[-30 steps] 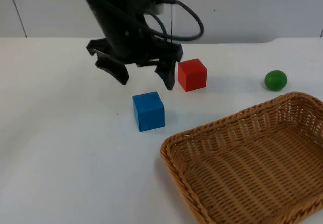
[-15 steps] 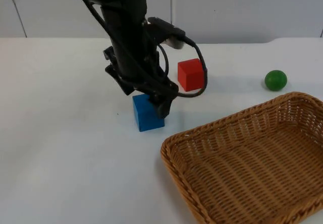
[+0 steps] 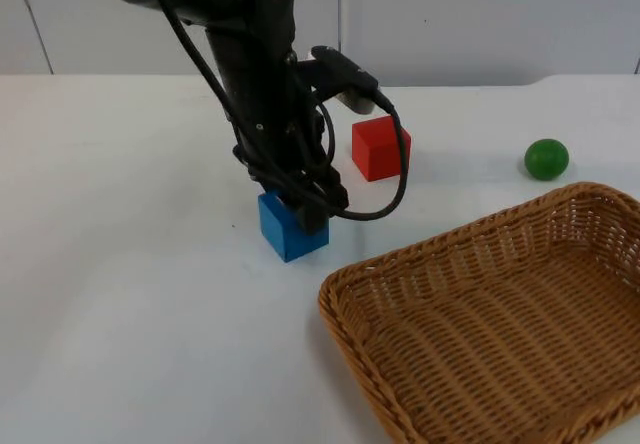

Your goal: Place all geometric objects except the red cube into the basket.

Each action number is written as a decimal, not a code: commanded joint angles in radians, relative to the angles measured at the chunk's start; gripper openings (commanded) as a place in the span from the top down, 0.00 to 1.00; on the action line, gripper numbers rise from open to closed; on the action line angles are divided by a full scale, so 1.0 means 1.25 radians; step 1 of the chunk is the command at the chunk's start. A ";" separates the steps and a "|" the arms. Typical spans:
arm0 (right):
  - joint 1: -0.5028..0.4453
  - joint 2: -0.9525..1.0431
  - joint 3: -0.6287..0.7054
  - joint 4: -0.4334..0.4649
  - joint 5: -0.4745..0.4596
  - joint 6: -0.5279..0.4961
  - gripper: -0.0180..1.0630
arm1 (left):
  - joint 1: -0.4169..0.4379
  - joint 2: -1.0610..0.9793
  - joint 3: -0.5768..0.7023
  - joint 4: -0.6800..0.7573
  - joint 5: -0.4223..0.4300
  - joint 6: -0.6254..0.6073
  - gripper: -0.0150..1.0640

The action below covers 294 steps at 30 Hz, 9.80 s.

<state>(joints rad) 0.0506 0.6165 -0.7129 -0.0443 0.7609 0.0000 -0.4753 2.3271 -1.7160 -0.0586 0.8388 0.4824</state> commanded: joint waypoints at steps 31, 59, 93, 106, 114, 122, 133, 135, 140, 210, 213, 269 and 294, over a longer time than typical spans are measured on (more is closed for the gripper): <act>-0.007 0.002 0.019 -0.019 -0.028 -0.007 0.01 | -0.246 -0.336 0.084 -0.062 0.116 -0.136 0.99; -0.005 0.002 0.020 -0.011 -0.037 0.000 0.01 | -0.327 -0.174 0.237 -0.049 -0.053 -0.174 0.43; -0.005 0.002 0.020 -0.009 -0.032 -0.005 0.01 | -0.048 -0.580 0.470 -0.134 0.004 -0.174 0.01; -0.005 0.002 0.020 -0.007 -0.032 -0.005 0.01 | 0.196 -0.771 0.672 -0.171 -0.015 -0.187 0.01; -0.005 0.002 0.020 -0.007 -0.032 -0.005 0.01 | 0.298 -0.890 0.742 -0.177 -0.022 -0.189 0.01; -0.005 0.002 0.020 -0.007 -0.032 -0.005 0.01 | 0.307 -0.967 0.804 -0.171 -0.033 -0.193 0.01; -0.005 0.074 -0.017 0.002 0.033 -0.009 0.01 | 0.307 -0.974 0.819 -0.086 -0.058 -0.290 0.01; -0.005 0.143 -0.056 0.011 0.046 -0.009 0.01 | 0.307 -0.974 0.819 -0.084 -0.058 -0.289 0.01; -0.005 0.307 -0.161 0.035 0.055 -0.009 0.01 | 0.307 -0.974 0.819 -0.084 -0.058 -0.289 0.01; 0.143 1.273 -0.704 -0.087 -0.244 0.120 0.98 | 0.307 -0.974 0.819 -0.108 -0.077 -0.286 0.01; 0.143 1.173 -0.704 -0.087 -0.150 0.120 0.98 | 0.307 -0.974 0.819 -0.108 -0.077 -0.286 0.01; 0.361 0.867 -0.079 0.015 -0.299 0.092 0.81 | 0.307 -0.974 0.819 -0.106 -0.087 -0.285 0.01; 0.361 0.731 -0.079 0.026 -0.273 0.098 0.37 | 0.307 -0.974 0.819 -0.106 -0.093 -0.282 0.01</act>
<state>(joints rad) 0.4985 1.5713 -0.8153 -0.0144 0.4092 0.1229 -0.0929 1.1176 -0.6955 -0.1867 0.7272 0.1285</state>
